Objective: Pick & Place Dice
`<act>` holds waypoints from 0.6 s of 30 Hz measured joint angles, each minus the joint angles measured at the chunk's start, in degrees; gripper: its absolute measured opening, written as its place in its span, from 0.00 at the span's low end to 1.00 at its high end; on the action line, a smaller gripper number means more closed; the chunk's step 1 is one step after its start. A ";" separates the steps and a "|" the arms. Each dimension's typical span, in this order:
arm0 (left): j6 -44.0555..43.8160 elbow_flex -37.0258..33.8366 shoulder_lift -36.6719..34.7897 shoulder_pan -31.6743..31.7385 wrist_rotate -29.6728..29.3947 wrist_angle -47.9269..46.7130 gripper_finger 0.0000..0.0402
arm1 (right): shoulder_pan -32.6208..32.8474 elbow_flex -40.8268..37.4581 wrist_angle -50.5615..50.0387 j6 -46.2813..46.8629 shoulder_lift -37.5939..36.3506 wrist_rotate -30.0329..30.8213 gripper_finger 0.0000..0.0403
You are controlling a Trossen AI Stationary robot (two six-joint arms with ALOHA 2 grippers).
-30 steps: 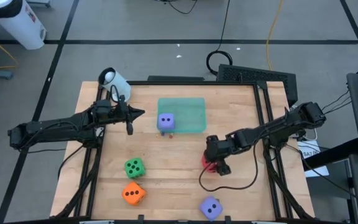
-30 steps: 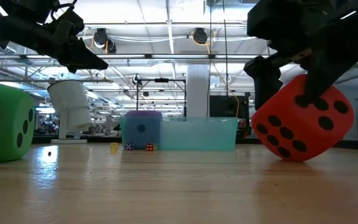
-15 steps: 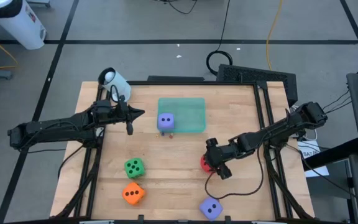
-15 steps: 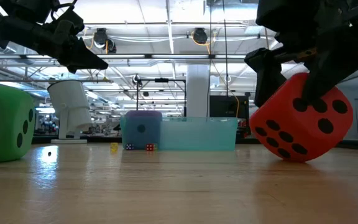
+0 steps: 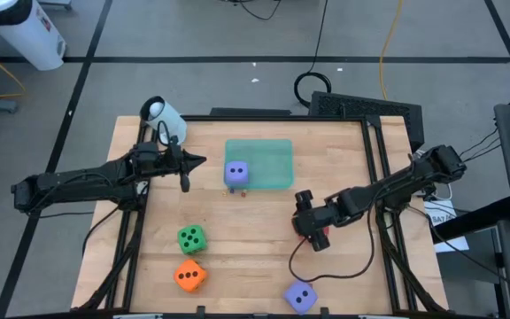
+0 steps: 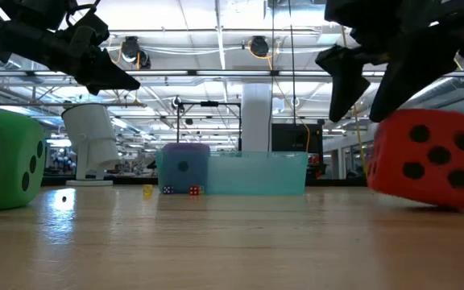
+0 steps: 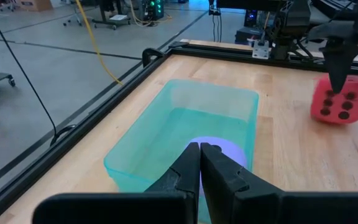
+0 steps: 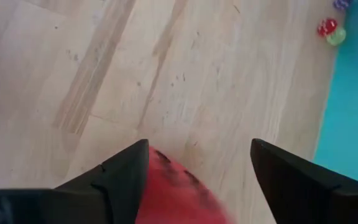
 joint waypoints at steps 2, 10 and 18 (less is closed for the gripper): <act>0.00 0.00 0.00 0.00 0.00 0.00 0.05 | 0.00 0.02 -1.01 2.02 -0.01 0.02 0.64; -0.03 0.00 -0.02 0.00 0.48 -0.02 0.05 | 0.46 0.10 -0.11 5.50 -1.38 0.00 0.63; -0.17 0.00 -0.02 0.00 0.51 -0.80 0.05 | 3.56 4.12 -8.19 -2.70 -5.41 1.89 0.77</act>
